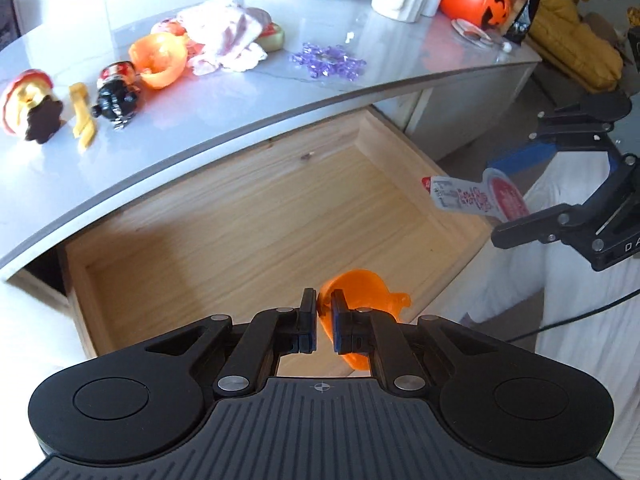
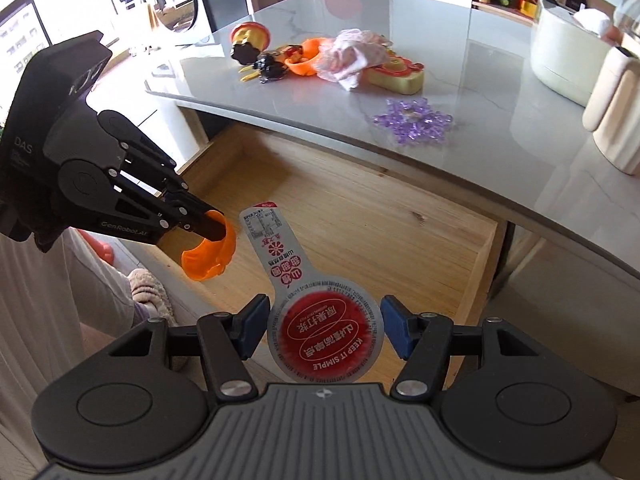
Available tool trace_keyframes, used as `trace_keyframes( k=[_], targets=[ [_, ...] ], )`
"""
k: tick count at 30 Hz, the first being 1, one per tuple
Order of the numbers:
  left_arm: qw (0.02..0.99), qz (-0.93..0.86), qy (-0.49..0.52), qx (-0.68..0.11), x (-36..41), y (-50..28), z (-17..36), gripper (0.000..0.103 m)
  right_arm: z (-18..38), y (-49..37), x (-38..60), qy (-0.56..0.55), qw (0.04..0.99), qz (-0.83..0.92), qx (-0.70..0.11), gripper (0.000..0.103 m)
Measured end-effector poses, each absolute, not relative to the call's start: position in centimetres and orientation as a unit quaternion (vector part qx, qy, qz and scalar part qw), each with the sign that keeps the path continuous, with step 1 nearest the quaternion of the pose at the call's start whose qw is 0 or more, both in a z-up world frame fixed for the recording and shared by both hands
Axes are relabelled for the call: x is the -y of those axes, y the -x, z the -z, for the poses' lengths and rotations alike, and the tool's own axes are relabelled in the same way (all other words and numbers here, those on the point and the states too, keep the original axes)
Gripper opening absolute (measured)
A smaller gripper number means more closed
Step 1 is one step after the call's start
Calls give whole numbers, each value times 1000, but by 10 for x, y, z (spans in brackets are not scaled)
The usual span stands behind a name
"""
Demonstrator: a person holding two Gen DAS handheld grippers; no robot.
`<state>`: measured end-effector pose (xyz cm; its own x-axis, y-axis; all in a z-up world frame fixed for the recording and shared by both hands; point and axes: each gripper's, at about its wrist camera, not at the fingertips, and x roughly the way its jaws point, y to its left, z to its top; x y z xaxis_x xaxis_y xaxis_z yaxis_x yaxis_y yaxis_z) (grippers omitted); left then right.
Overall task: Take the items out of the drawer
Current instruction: 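Place the lid on the countertop with the right tool while the left tool lifts the pumpkin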
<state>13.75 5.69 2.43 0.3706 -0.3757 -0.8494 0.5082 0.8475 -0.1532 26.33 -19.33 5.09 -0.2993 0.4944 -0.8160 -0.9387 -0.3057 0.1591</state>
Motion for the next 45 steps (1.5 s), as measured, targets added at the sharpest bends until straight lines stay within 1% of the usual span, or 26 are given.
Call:
trace_keyframes(
  k=[3,4,7,9,12,16,18,20,24,28,31,34,36,37,38,40,42,44,45],
  targets=[
    [848,242,-15,-471,-78,-147,-31,9,-60,-250,196,340,481,-742,-321,61],
    [858,228,4,-461,-66,-158,-30,9,-63,-247,196,340,480,-744,-318,61],
    [890,180,82,-410,-113,-171,-50,9,-70,-238,196,339,477,-749,-311,61],
    [911,142,141,-360,-149,-181,-67,9,-72,-233,193,339,477,-750,-309,61],
    [930,87,174,-311,-183,-202,-79,9,-73,-225,187,346,478,-747,-306,61],
    [939,7,156,-307,-195,-231,-68,10,-73,-221,180,353,480,-743,-305,61],
    [932,-3,172,-319,-199,-237,-55,14,-73,-220,175,354,487,-738,-305,61],
    [926,-3,185,-328,-201,-241,-46,13,-72,-220,169,354,494,-734,-304,61],
    [936,-1,169,-308,-206,-233,-54,14,-76,-225,152,346,514,-728,-293,61],
    [942,11,184,-282,-211,-222,-57,14,-93,-247,120,322,571,-708,-263,61],
    [941,20,189,-278,-212,-218,-56,14,-101,-269,88,305,630,-674,-238,61],
    [947,22,177,-265,-210,-208,-58,14,-91,-285,56,301,658,-644,-248,62],
    [956,22,158,-246,-208,-197,-62,14,-81,-291,43,297,657,-640,-267,65],
    [959,20,150,-239,-208,-191,-64,14,-75,-293,39,297,657,-637,-273,71],
    [962,17,142,-230,-207,-183,-66,14,-73,-294,39,296,660,-633,-274,75],
    [968,13,128,-216,-204,-165,-68,14,-73,-296,46,289,669,-629,-272,75],
    [967,5,119,-226,-197,-147,-68,14,-80,-297,64,279,671,-631,-270,77],
    [957,-1,129,-259,-188,-126,-67,14,-87,-293,90,269,668,-641,-265,84],
    [952,-2,138,-273,-183,-117,-67,14,-91,-291,103,266,665,-646,-264,85]
  ],
)
